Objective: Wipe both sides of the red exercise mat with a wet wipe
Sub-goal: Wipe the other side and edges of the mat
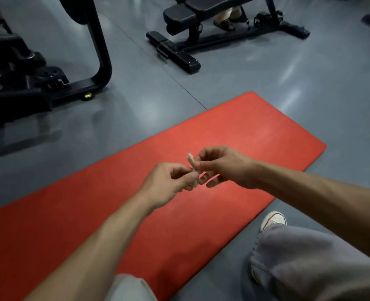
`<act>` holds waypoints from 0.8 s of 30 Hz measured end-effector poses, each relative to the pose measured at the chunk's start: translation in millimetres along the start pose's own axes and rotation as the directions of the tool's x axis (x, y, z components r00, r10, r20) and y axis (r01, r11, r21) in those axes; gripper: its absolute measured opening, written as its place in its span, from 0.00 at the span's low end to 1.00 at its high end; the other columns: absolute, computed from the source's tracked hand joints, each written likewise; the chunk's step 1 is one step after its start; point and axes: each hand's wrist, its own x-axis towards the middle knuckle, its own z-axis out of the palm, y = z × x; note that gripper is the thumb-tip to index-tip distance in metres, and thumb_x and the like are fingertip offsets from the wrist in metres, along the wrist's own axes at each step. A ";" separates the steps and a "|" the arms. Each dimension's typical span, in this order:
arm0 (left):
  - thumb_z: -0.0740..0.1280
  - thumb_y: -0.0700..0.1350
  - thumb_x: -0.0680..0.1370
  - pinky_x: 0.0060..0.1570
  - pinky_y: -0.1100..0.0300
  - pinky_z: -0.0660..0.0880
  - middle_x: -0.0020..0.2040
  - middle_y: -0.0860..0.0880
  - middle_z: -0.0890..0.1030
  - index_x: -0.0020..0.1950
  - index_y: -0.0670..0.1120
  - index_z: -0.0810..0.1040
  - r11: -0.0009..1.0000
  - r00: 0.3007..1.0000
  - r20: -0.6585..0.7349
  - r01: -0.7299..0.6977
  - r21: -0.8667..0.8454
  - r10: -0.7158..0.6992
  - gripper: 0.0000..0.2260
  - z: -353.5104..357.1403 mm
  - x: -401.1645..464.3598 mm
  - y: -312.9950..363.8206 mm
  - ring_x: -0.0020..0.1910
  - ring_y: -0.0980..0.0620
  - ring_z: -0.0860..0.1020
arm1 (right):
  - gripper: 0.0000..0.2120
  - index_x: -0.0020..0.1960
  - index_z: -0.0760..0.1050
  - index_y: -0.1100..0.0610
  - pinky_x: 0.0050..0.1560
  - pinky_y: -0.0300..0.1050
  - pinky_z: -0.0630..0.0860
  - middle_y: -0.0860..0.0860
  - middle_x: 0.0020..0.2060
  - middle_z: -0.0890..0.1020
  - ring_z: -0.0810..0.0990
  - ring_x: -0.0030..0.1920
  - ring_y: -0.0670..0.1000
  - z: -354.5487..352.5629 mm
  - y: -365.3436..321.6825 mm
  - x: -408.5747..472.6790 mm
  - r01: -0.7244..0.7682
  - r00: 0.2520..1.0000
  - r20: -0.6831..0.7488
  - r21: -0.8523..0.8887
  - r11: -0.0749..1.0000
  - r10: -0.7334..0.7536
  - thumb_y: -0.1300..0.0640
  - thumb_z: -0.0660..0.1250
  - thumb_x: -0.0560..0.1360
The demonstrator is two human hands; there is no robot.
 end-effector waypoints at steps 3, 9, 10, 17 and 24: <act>0.71 0.42 0.80 0.40 0.60 0.74 0.38 0.48 0.86 0.44 0.46 0.83 0.996 0.999 -0.025 0.021 0.083 -0.019 0.06 21.4 20.9 13.3 0.36 0.56 0.80 | 0.07 0.51 0.77 0.58 0.43 0.46 0.80 0.57 0.42 0.85 0.84 0.40 0.52 -27.6 15.1 -1.1 0.034 0.999 -0.009 0.075 0.997 -0.033 0.55 0.71 0.78; 0.72 0.45 0.80 0.40 0.57 0.75 0.36 0.48 0.85 0.47 0.45 0.83 0.928 0.998 -0.048 0.060 0.368 -0.046 0.04 54.8 69.0 39.2 0.33 0.51 0.81 | 0.08 0.51 0.78 0.58 0.37 0.43 0.78 0.54 0.41 0.83 0.83 0.38 0.52 -112.4 21.6 -4.0 0.134 0.987 -0.118 0.202 0.970 -0.112 0.54 0.65 0.82; 0.73 0.47 0.79 0.40 0.56 0.77 0.36 0.49 0.86 0.47 0.46 0.83 0.898 0.996 -0.067 0.083 0.431 -0.059 0.04 56.2 72.8 40.6 0.33 0.51 0.83 | 0.08 0.52 0.78 0.57 0.37 0.42 0.78 0.54 0.40 0.83 0.83 0.37 0.51 -127.6 22.7 -6.8 0.158 0.982 -0.138 0.222 0.962 -0.130 0.53 0.64 0.83; 0.71 0.55 0.80 0.38 0.59 0.77 0.34 0.54 0.85 0.43 0.49 0.81 0.574 0.969 -0.031 0.172 0.800 -0.247 0.11 83.3 87.1 33.9 0.31 0.58 0.83 | 0.12 0.50 0.76 0.56 0.32 0.41 0.77 0.52 0.35 0.81 0.80 0.30 0.49 -201.7 103.1 -17.8 0.131 0.961 -0.276 0.419 0.898 -0.012 0.50 0.59 0.85; 0.64 0.68 0.78 0.41 0.55 0.77 0.35 0.55 0.82 0.41 0.51 0.78 0.453 0.950 0.037 0.113 0.884 -0.309 0.22 109.4 99.2 -77.3 0.34 0.56 0.79 | 0.11 0.50 0.76 0.58 0.30 0.40 0.74 0.53 0.34 0.79 0.76 0.30 0.49 -201.3 235.3 1.5 -0.022 0.921 -0.330 0.489 0.872 0.209 0.53 0.59 0.85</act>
